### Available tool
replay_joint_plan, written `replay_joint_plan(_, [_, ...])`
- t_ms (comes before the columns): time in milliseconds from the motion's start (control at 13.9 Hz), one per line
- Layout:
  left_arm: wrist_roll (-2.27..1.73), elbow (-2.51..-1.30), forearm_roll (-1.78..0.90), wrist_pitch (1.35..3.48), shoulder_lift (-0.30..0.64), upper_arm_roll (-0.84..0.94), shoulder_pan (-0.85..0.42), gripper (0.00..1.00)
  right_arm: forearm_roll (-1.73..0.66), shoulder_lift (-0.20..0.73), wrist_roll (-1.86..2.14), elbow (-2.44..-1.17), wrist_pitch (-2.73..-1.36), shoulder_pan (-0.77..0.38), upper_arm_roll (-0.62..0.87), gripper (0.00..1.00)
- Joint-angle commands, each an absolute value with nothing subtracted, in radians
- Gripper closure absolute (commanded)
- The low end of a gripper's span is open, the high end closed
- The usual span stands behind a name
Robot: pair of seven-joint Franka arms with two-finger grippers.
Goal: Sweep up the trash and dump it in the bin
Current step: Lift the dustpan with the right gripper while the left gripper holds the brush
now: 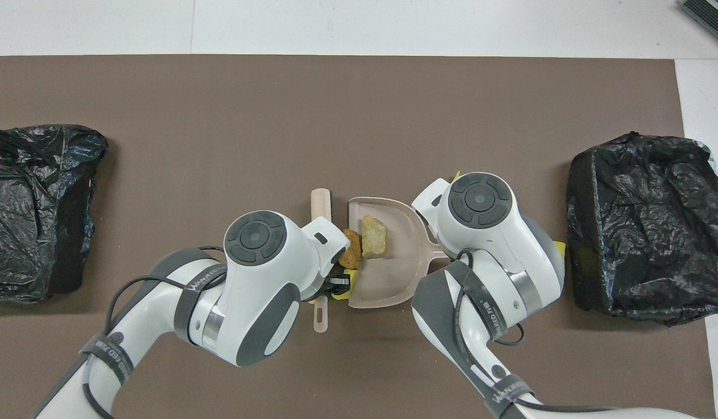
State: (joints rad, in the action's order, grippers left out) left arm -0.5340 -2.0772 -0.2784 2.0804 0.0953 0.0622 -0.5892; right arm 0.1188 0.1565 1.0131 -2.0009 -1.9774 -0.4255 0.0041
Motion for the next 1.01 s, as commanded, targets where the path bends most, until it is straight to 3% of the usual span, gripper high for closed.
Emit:
replay_joint_plan(0, [-0.717,-2.052,-0.291,2.010,0.072,0.061,-0.555,1.00,0.144,0.135,0.977,-2.033,-2.003,-0.423,0.011,1.00])
replay_joint_plan(216, [-0.868,-2.068,-0.291,1.848,0.032,0.058,-0.526,1.00,0.144,0.135,0.989,-2.034,-2.006,-0.417,0.011,1.00])
replay_joint_plan(433, [-0.971,-2.161,-0.290,1.766,-0.041,0.064,-0.543,1.00,0.144,0.137,1.021,-2.034,-2.016,-0.414,0.011,1.00])
replay_joint_plan(649, [-1.092,-2.336,-0.291,1.946,-0.135,0.066,-0.630,1.00,0.161,0.138,1.135,-2.034,-2.025,-0.410,0.009,1.00])
replay_joint_plan(937, [-1.105,-2.347,-0.314,2.101,-0.080,0.069,-0.715,1.00,0.222,0.138,1.195,-2.033,-2.023,-0.407,0.011,1.00])
